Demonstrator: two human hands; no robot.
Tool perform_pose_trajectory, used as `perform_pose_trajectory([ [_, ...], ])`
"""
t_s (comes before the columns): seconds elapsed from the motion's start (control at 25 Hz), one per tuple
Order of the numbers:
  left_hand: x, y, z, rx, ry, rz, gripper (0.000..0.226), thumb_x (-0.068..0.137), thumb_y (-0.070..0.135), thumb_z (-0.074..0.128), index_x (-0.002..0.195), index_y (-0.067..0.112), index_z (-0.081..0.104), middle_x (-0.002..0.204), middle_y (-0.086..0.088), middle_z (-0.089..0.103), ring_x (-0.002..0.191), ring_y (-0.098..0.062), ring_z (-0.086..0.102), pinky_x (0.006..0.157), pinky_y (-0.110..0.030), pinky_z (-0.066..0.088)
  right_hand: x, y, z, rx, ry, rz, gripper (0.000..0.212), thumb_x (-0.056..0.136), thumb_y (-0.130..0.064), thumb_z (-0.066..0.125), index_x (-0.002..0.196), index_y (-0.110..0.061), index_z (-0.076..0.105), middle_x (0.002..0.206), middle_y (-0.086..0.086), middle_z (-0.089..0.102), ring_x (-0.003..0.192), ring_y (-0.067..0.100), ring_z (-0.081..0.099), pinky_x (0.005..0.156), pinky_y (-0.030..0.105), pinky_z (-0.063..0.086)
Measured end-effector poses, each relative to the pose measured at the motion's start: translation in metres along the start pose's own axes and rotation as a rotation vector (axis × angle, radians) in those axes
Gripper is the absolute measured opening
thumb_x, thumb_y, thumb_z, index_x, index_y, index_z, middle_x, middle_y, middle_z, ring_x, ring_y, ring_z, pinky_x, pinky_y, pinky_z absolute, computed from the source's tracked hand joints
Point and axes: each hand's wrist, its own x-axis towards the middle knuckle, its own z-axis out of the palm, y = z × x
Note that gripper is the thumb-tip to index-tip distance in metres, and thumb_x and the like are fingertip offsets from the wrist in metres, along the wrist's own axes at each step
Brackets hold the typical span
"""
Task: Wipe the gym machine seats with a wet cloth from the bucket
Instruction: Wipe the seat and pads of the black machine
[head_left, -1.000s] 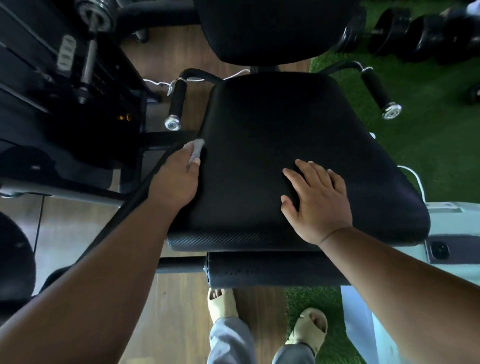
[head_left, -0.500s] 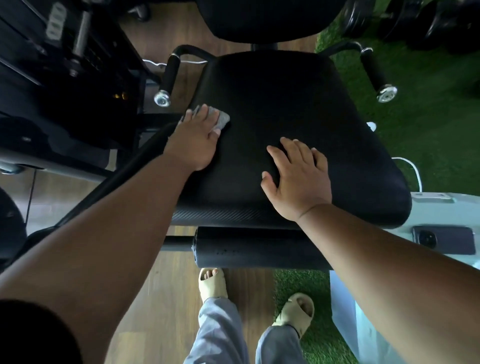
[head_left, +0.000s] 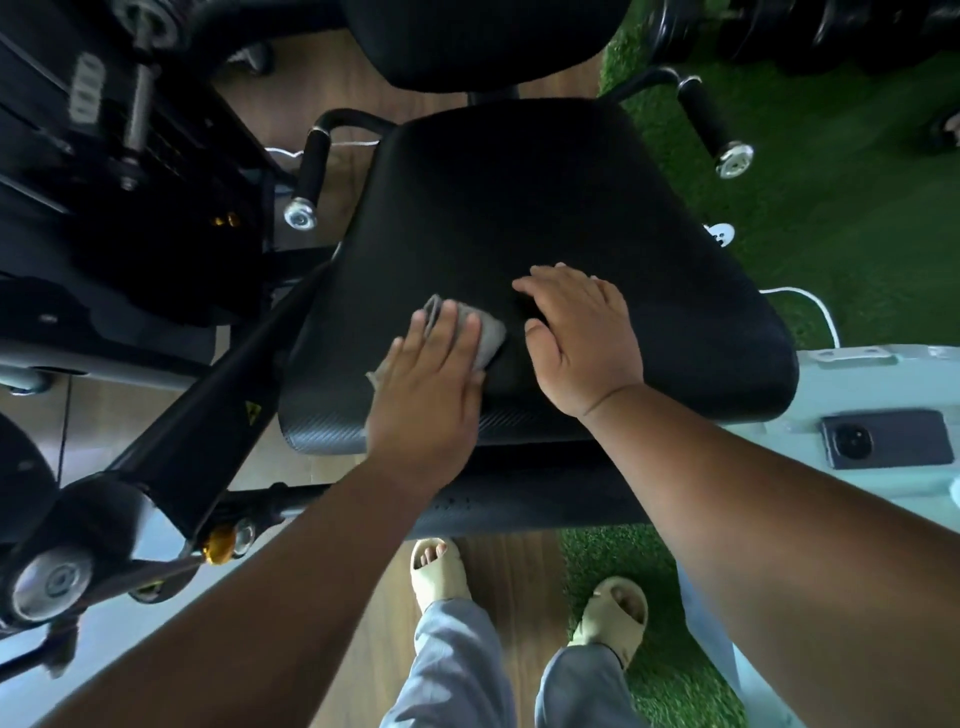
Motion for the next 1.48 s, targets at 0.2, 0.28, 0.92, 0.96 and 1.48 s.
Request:
perform_pose_trajectory([
  [0.2,0.064,0.095,-0.016,-0.797,-0.267,-0.158,0.060,0.098,0.050,0.026,0.152,0.025,0.037,0.160,0.000,0.031,0.149,-0.015,0.024,0.122,-0.040,0.015,0.000,0.010,-0.037,0.918,0.441,0.558,0.043,0.083,-0.022,0.038,0.119,-0.022,0.062,0.129,0.002,0.058,0.120,0.014,0.052,0.110,0.041,0.039],
  [0.28,0.059,0.099,-0.031,-1.293,-0.318,-0.235,0.051,0.098,0.048,0.036,0.143,0.029,0.052,0.143,0.007,0.053,0.128,0.000,0.050,0.105,-0.029,0.039,-0.022,0.010,-0.044,0.538,0.429,0.483,0.042,0.085,-0.024,0.043,0.123,-0.017,0.059,0.125,0.001,0.056,0.121,0.020,0.050,0.108,0.041,0.039],
  [0.92,0.019,-0.049,0.002,0.112,0.219,-0.194,0.064,0.091,0.051,0.030,0.148,0.024,0.043,0.158,-0.002,0.036,0.148,-0.025,0.027,0.117,-0.051,0.023,-0.084,0.088,-0.041,-0.444,0.074,0.056,0.054,0.097,-0.043,0.037,0.149,-0.028,0.039,0.156,0.012,0.039,0.146,0.034,0.032,0.120,0.052,0.021],
  [0.96,0.020,-0.048,0.003,0.114,0.229,-0.186,0.064,0.091,0.051,0.031,0.148,0.024,0.043,0.158,-0.002,0.037,0.147,-0.026,0.027,0.116,-0.051,0.024,-0.093,0.104,-0.047,-0.449,0.109,0.101,0.052,0.097,-0.041,0.039,0.146,-0.026,0.044,0.155,0.013,0.040,0.145,0.035,0.033,0.119,0.052,0.022],
  [1.48,0.018,-0.053,0.006,0.117,0.226,-0.140,0.061,0.096,0.050,0.029,0.152,0.025,0.036,0.160,0.000,0.032,0.149,-0.023,0.022,0.118,-0.047,0.018,-0.067,-0.035,0.045,-0.326,0.237,0.168,0.051,0.095,-0.040,0.041,0.143,-0.025,0.053,0.156,0.008,0.040,0.146,0.034,0.030,0.122,0.050,0.014],
])
